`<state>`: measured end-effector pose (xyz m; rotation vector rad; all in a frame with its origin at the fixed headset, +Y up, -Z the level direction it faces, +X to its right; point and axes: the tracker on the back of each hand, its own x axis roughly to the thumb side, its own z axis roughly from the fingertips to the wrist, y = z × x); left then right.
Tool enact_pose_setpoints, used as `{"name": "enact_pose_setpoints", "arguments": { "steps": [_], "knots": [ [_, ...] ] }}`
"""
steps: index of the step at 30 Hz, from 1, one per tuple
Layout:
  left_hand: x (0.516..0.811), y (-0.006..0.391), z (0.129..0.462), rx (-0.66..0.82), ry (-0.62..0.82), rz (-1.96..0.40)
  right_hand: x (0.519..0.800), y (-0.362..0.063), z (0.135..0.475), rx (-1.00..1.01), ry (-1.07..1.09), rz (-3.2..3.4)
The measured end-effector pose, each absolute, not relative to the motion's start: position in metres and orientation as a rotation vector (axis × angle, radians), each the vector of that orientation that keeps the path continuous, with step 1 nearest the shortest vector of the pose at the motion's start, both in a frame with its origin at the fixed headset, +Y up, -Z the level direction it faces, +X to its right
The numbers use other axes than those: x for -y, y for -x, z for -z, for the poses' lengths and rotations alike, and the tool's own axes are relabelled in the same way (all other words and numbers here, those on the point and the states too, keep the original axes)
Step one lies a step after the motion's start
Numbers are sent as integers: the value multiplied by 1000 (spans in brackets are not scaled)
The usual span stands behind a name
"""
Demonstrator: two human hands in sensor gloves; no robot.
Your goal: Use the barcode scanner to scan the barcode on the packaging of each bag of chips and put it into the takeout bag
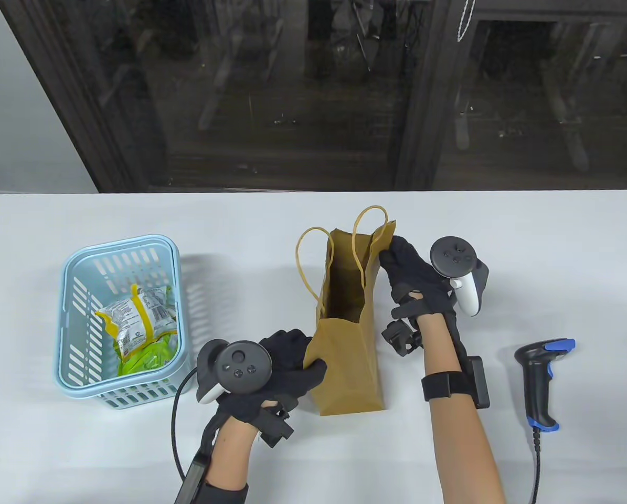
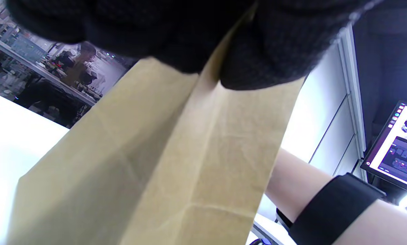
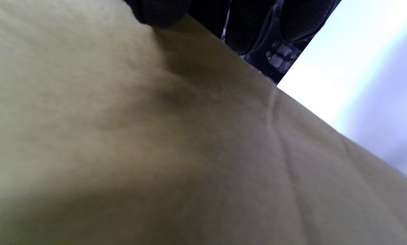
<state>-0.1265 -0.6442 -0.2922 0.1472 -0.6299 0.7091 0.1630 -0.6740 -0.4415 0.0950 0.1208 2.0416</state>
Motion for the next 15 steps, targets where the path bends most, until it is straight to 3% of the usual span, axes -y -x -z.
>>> {"name": "enact_pose_setpoints", "arguments": {
  "steps": [15],
  "knots": [
    [642,123,287,640,-144,-672,673,-154,437,-100,-117,-2072]
  ]
}}
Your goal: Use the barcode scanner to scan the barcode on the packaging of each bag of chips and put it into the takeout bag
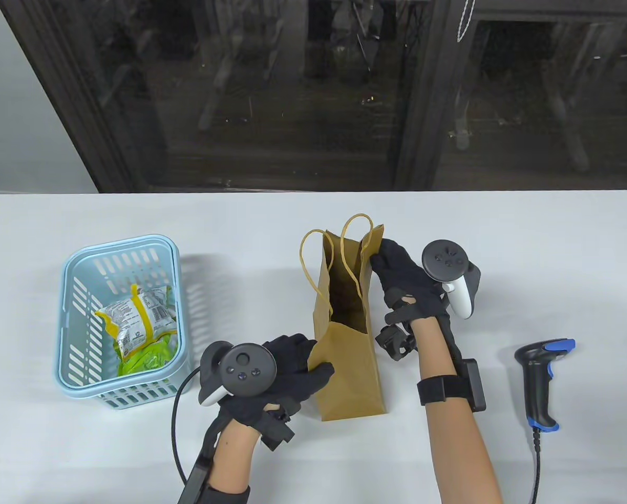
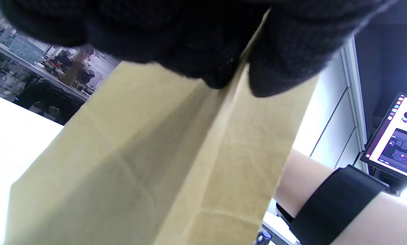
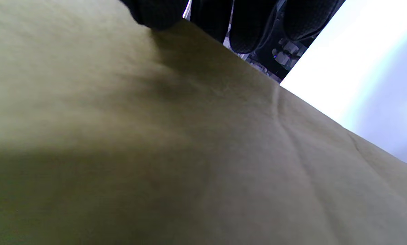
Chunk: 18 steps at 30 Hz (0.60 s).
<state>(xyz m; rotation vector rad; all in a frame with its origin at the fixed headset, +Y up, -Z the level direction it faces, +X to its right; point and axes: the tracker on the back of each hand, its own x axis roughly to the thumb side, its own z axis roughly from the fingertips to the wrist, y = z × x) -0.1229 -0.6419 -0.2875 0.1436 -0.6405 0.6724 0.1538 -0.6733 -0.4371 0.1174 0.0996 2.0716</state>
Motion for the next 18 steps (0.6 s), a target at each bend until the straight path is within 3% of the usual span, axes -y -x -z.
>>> {"name": "enact_pose_setpoints", "arguments": {
  "steps": [3,10,16,18],
  "knots": [
    [640,125,285,667,-154,-713,669,-158,434,-69,-116,-2063],
    [623,142,273,707,-383,-905,630,-183,409,188,-128,-2171],
    [619,145,273,496,-493,-684,592,-214,371,467,-53,-2467],
    [626,142,279,420,-454,-623,588,-225,359,527,10,-2586]
  ]
}}
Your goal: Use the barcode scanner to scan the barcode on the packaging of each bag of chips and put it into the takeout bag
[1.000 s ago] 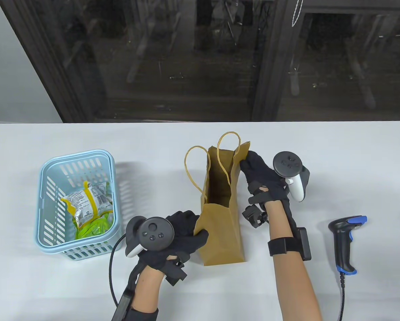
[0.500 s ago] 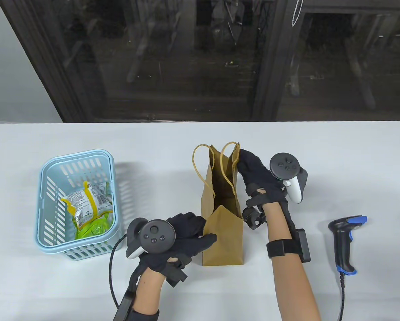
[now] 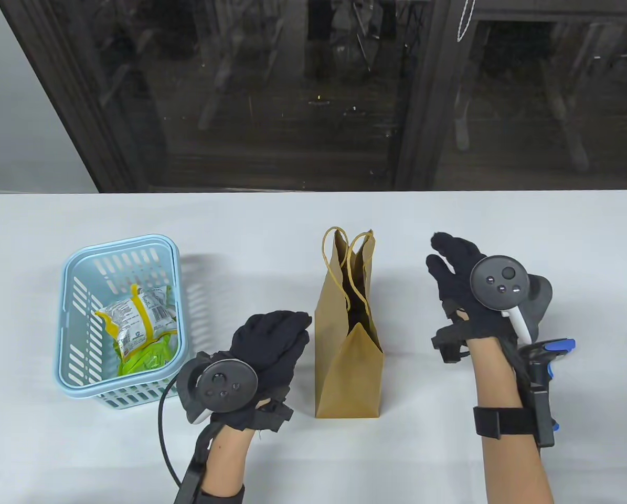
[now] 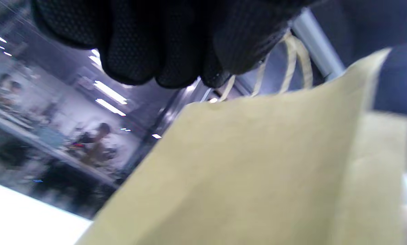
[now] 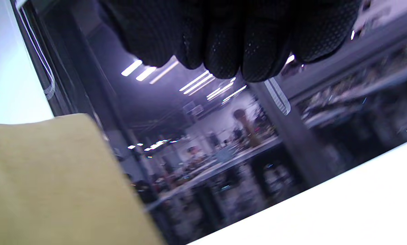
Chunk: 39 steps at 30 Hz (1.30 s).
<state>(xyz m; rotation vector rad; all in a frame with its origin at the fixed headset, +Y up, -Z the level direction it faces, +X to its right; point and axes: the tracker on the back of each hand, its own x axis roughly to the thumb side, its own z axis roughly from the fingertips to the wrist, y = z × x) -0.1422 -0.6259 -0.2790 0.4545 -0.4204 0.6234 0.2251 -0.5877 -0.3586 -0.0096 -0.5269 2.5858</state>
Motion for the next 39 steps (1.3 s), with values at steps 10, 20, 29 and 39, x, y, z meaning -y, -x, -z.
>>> {"name": "enact_pose_setpoints", "arguments": {
  "steps": [10,20,29,39],
  "knots": [
    [671,130,316,259,-256,-488,627,-301,323,340,534,-2986],
    [697,132,331,189,-128,-441,713,-352,299,71,942,-2987],
    [702,129,331,184,-111,-403,748,-353,304,-217,875,-2880],
    [702,131,330,174,-113,-420,746,-331,319,-25,730,-2830]
  ]
}}
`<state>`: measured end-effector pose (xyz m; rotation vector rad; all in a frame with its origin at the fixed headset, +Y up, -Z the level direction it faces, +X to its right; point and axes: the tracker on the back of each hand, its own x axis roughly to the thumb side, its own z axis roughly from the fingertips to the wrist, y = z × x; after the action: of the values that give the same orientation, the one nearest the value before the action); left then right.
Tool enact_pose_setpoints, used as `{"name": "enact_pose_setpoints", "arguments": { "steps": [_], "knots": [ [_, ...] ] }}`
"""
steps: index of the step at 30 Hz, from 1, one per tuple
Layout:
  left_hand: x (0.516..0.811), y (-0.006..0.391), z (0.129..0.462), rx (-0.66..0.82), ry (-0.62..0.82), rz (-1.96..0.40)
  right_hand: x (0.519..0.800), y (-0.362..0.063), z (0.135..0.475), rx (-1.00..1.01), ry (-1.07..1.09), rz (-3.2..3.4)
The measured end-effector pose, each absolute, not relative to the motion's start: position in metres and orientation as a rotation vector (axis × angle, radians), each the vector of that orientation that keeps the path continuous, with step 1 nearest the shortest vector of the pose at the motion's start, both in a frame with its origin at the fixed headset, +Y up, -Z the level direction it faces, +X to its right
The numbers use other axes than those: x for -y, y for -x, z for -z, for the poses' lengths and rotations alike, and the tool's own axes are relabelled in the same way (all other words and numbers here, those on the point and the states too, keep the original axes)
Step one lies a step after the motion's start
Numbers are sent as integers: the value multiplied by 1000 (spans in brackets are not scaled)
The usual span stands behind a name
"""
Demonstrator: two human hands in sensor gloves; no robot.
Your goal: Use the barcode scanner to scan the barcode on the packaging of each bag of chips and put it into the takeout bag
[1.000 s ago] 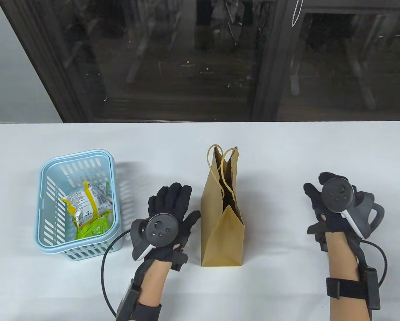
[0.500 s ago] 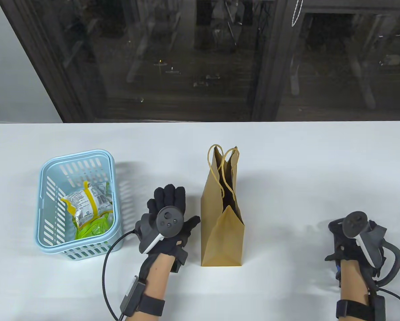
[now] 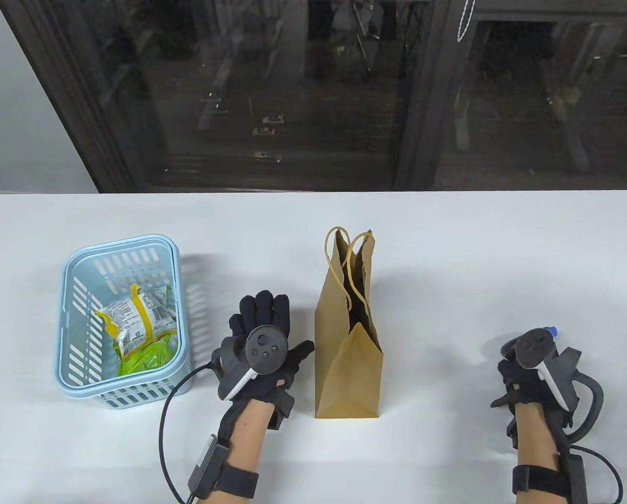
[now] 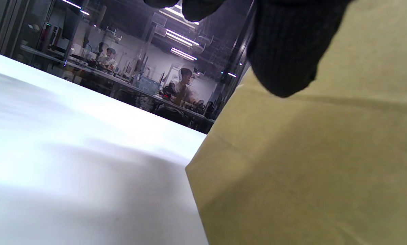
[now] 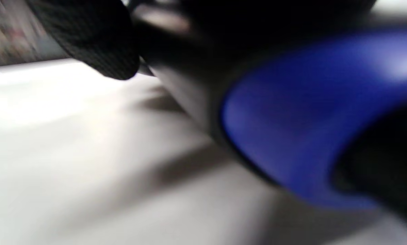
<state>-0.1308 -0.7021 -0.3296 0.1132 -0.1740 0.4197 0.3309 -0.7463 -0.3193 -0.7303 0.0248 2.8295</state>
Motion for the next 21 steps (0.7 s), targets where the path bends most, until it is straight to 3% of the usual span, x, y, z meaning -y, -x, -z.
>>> {"name": "enact_pose_setpoints", "arguments": {
  "steps": [7,13,21],
  "knots": [
    [703,129,328,181,-112,-424,713,-283,329,470,342,-2573],
    [703,127,327,188,-103,-427,703,-248,329,652,182,-2378],
    [694,119,320,225,-123,-451,715,-247,320,745,157,-2301]
  ]
}}
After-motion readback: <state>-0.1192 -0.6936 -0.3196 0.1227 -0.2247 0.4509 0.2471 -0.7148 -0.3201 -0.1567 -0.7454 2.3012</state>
